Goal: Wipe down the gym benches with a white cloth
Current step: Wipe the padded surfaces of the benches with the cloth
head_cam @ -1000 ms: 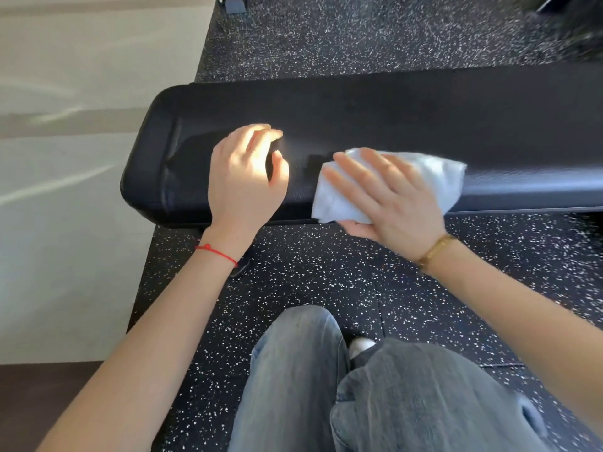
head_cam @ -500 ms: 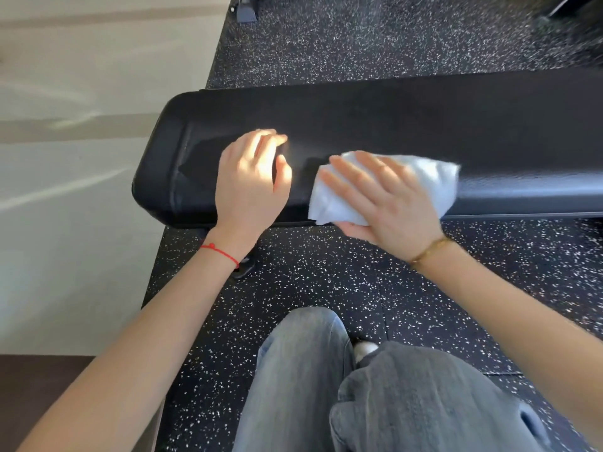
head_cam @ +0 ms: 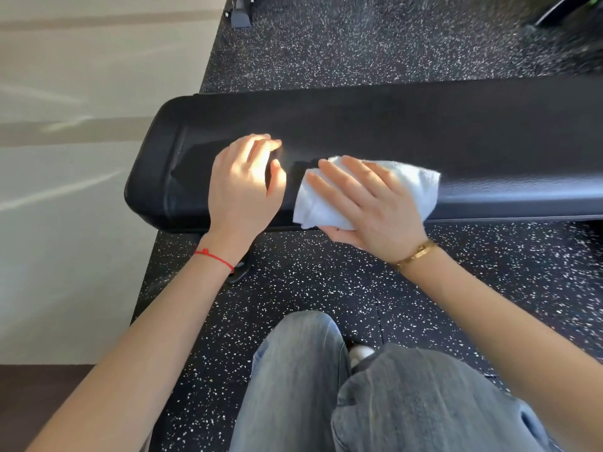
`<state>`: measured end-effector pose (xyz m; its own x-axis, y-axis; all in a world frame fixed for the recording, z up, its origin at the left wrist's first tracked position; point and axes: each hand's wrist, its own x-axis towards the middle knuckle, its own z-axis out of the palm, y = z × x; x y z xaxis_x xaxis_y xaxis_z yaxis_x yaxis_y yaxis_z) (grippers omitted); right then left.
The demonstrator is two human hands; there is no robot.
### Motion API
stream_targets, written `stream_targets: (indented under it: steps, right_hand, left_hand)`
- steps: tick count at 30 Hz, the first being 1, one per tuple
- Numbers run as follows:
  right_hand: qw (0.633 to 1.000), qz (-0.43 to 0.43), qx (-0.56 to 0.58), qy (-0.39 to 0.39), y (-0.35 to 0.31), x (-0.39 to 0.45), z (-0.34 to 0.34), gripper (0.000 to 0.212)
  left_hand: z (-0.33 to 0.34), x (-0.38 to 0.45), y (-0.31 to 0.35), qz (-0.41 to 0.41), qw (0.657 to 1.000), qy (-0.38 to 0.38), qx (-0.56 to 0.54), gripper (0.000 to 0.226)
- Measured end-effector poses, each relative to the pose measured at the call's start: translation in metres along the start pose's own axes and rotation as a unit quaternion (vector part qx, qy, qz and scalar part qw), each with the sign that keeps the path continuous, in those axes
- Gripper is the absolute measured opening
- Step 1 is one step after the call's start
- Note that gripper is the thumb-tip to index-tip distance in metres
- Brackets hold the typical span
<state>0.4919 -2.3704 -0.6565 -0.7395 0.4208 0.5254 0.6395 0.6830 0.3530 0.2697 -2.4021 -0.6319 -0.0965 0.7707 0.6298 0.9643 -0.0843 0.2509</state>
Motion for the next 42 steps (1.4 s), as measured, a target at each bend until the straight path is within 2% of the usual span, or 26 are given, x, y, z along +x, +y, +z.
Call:
stream_targets:
  steps: [5,8,12,15,19,21,26,28,31,33,37,42]
  right_hand:
    - [0.998,0.029,0.06,0.014,0.032,-0.03,-0.006,0.067]
    - [0.997,0.042,0.064,0.01,0.019,-0.02,-0.006,0.067]
    - [0.999,0.011,0.047,-0.001,-0.004,-0.003,0.0,0.068]
    - [0.999,-0.003,0.035,-0.005,0.023,-0.027,-0.003,0.069]
    - [0.998,0.056,0.031,-0.007,0.059,-0.063,-0.015,0.069]
    - [0.998,0.062,0.026,-0.008,0.045,-0.047,-0.016,0.068]
    - [0.998,0.007,0.045,-0.03,0.0,0.003,-0.011,0.067]
    - [0.997,0.012,0.057,-0.042,0.02,-0.015,-0.016,0.068]
    - [0.994,0.08,0.063,-0.036,0.071,-0.064,-0.025,0.07]
    - [0.993,0.09,0.056,-0.042,0.089,-0.081,-0.028,0.071]
    - [0.995,0.084,0.047,-0.02,0.09,-0.082,-0.017,0.07]
    - [0.996,0.056,0.06,-0.013,0.098,-0.086,-0.017,0.069]
  left_hand:
    - [-0.001,0.0,0.001,-0.008,1.0,0.003,-0.004,0.034]
    - [-0.001,0.0,0.002,-0.01,1.0,-0.001,0.001,0.034]
    - [-0.001,-0.001,0.001,-0.002,1.0,-0.007,0.004,0.034]
    - [-0.002,0.0,0.001,-0.006,1.0,-0.01,0.0,0.035]
    - [-0.002,0.0,0.004,-0.009,1.0,-0.016,0.007,0.035]
    - [-0.001,0.0,0.004,-0.011,1.0,-0.018,0.012,0.035]
    - [-0.002,0.0,0.001,0.0,1.0,-0.011,0.007,0.032]
    - [-0.003,0.0,0.001,-0.002,1.0,-0.01,0.003,0.032]
    - [-0.004,0.0,0.006,-0.014,1.0,-0.021,-0.005,0.033]
    - [-0.005,0.002,0.01,-0.024,0.999,-0.026,-0.01,0.033]
    - [-0.002,0.011,0.036,-0.036,0.998,-0.04,-0.029,0.033]
    - [0.022,0.019,0.101,-0.048,0.995,-0.073,-0.057,0.035]
